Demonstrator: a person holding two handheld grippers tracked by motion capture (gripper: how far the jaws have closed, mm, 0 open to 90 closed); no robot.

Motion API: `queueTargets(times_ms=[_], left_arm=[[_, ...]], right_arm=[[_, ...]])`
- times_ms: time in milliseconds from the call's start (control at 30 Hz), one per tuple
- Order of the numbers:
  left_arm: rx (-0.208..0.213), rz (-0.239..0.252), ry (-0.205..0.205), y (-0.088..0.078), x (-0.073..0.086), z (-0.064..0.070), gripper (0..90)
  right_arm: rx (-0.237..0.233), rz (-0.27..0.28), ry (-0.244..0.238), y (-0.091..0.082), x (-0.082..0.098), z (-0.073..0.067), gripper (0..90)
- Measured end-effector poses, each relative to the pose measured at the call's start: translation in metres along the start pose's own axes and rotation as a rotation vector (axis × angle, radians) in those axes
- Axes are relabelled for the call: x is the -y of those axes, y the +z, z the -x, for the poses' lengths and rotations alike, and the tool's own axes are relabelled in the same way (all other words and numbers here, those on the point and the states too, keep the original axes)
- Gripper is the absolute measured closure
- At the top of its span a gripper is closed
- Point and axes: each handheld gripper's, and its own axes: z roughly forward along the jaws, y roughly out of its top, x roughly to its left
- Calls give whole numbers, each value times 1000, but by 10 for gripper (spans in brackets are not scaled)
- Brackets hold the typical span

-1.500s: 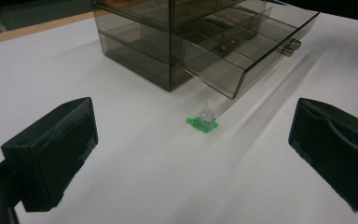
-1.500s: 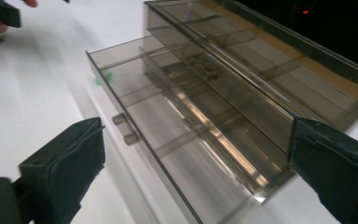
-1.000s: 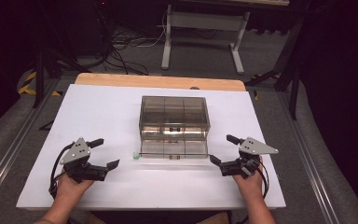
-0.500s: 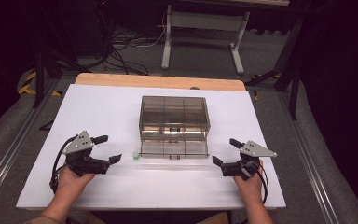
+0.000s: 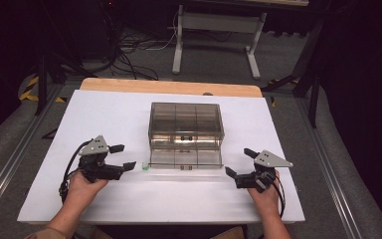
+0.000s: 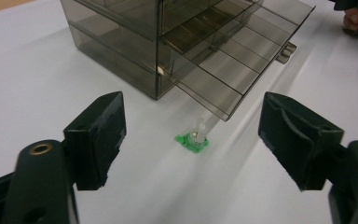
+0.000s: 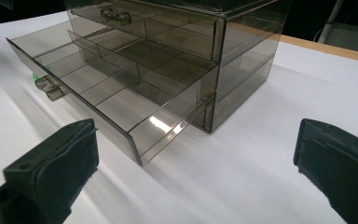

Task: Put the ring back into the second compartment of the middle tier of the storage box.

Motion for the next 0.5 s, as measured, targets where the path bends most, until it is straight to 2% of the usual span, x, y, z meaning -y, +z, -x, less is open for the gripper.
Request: queueTargets(times_ms=[167,333,433,500], left_arm=[[35,-35,-13,12,-4,-1,337],[61,-51,-45,20,-5,-1,355],[62,-76,-25,25,-8,1,372],[63,-76,-30,26,-8,1,385]], right_arm=[[-4,-5,-4,1,0,-1,5],[-6,-8,-8,2,0,-1,5],[-8,-12,-7,2,0,-2,5],[-9,-13,-6,2,0,-2,5]])
